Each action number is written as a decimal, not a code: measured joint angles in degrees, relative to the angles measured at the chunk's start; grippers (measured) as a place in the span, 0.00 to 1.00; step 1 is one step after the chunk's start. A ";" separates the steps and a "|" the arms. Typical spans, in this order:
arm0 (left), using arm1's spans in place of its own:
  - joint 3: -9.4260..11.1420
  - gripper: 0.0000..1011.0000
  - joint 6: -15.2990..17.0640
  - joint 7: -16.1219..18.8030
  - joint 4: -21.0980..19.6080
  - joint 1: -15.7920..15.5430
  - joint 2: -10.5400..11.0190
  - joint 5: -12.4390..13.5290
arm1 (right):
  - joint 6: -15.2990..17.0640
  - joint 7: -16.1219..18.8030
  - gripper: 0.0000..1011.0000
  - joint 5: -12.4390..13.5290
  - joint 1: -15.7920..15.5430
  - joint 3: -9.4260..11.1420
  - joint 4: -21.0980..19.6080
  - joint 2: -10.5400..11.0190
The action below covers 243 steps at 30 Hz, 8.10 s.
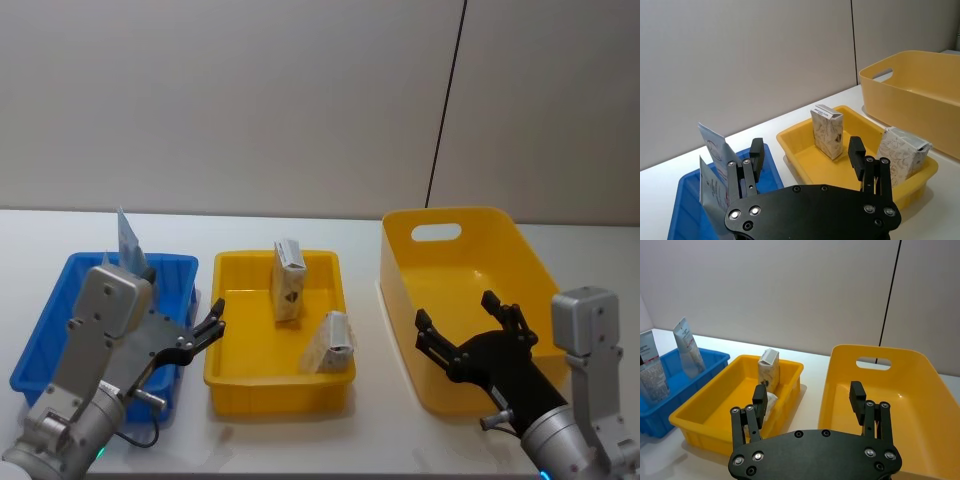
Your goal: Bimanual collaborative sorting of washing and personal care products
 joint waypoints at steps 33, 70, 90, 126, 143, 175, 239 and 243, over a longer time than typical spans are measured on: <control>0.00 0.99 0.00 0.00 0.00 0.00 0.00 0.00 | 16.98 -1.47 0.99 -3.15 10.11 -7.35 6.64 -7.34; 0.00 0.99 0.00 0.00 0.00 0.00 0.00 0.00 | 28.21 -8.30 0.99 -5.89 23.11 -8.67 25.82 -19.84; 0.00 0.99 0.00 0.00 0.00 0.00 0.00 0.00 | 28.48 -7.42 0.88 -7.01 26.61 -9.16 31.83 -22.09; 0.01 0.99 0.00 0.00 0.00 0.00 0.00 0.00 | 21.01 -7.35 0.37 -10.62 26.41 -9.65 31.36 -22.13; 0.00 0.99 0.00 0.00 0.00 0.00 0.00 0.00 | 12.72 -10.76 0.37 -13.94 24.02 -7.68 24.37 -19.76; 0.00 0.99 0.00 0.00 0.00 0.00 0.00 -0.01 | 22.23 -12.42 0.37 -16.48 23.45 -0.25 18.54 -14.60; -5.44 0.99 2.22 4.47 0.75 1.43 -0.55 0.68 | 19.65 -3.77 0.99 -14.82 20.65 1.12 15.72 -12.97; -6.03 0.99 2.21 4.03 2.40 0.98 -1.05 -0.06 | 19.56 -3.71 0.99 -14.79 20.59 1.11 15.61 -12.96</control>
